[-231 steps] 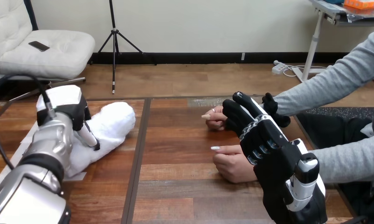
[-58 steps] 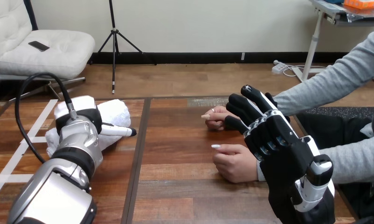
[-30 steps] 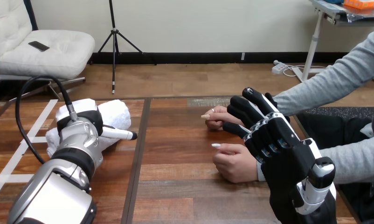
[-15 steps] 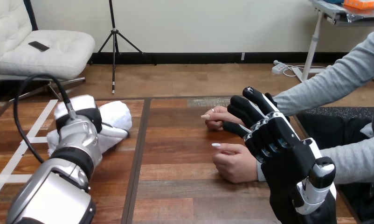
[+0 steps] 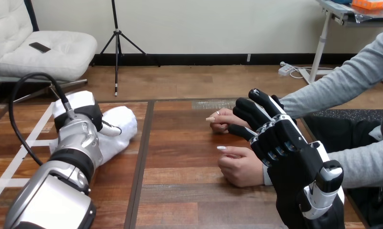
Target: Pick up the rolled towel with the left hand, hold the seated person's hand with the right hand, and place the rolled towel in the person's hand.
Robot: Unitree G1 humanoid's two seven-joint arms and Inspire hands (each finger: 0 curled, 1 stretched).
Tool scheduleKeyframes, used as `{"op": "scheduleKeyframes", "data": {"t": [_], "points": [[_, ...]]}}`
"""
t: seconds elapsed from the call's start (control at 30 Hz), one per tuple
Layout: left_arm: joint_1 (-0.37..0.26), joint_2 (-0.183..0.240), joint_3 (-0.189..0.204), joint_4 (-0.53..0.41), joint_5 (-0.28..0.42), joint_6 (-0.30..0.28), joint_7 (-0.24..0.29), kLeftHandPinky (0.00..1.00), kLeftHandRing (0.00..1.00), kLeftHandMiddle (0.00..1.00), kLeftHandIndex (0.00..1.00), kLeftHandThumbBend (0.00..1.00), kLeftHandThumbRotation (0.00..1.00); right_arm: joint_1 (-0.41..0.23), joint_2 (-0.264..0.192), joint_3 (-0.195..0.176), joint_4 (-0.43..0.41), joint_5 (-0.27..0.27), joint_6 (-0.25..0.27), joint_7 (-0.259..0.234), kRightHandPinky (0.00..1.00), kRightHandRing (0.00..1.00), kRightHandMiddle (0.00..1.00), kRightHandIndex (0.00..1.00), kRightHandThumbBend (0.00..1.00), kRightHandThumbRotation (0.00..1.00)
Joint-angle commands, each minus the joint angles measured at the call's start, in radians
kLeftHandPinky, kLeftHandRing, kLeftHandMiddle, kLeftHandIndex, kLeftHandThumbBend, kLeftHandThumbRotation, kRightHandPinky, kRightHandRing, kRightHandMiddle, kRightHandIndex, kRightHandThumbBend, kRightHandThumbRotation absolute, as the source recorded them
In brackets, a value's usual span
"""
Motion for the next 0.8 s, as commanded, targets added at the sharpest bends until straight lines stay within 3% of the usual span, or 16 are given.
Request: {"op": "scheduleKeyframes", "data": {"t": [0.0, 0.17, 0.77], "points": [[-0.01, -0.017, -0.011, -0.005, 0.006, -0.017, -0.019, 0.34, 0.49, 0.55, 0.54, 0.5, 0.34, -0.038, 0.015, -0.002, -0.046, 0.006, -0.026, -0.004, 0.84, 0.91, 0.89, 0.91, 1.0, 1.0], [-0.013, -0.017, -0.008, -0.008, 0.004, -0.027, -0.019, 0.32, 0.45, 0.52, 0.52, 0.51, 0.31, -0.041, 0.015, -0.003, -0.04, 0.002, -0.033, -0.004, 0.83, 0.91, 0.89, 0.91, 0.99, 1.0], [0.01, -0.017, 0.035, -0.048, -0.054, -0.078, -0.011, 0.37, 0.5, 0.59, 0.58, 0.65, 0.32, -0.041, 0.02, -0.001, -0.041, -0.008, -0.032, -0.02, 0.83, 0.91, 0.89, 0.91, 1.0, 1.0]]}}
